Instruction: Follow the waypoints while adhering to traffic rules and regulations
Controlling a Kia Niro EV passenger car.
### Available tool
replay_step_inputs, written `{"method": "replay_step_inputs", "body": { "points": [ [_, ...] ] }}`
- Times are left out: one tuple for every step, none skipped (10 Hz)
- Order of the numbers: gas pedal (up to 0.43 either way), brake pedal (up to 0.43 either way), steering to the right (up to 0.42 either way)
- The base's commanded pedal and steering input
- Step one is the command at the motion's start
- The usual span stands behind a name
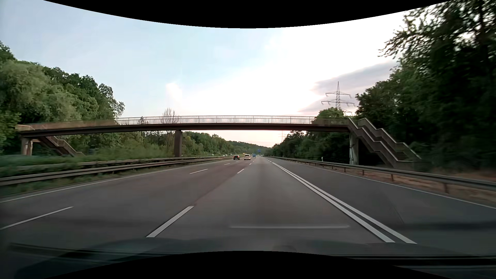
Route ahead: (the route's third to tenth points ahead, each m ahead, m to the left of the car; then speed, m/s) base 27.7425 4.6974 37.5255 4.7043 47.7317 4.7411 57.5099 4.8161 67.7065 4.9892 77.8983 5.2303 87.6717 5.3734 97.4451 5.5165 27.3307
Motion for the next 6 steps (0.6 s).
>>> {"method": "replay_step_inputs", "body": {
  "points": [
    [0.098,0.000,-0.004],
    [0.098,0.000,-0.004],
    [0.098,0.000,-0.003],
    [0.098,0.000,-0.003],
    [0.098,0.000,-0.003],
    [0.098,0.000,-0.003]
  ]
}}
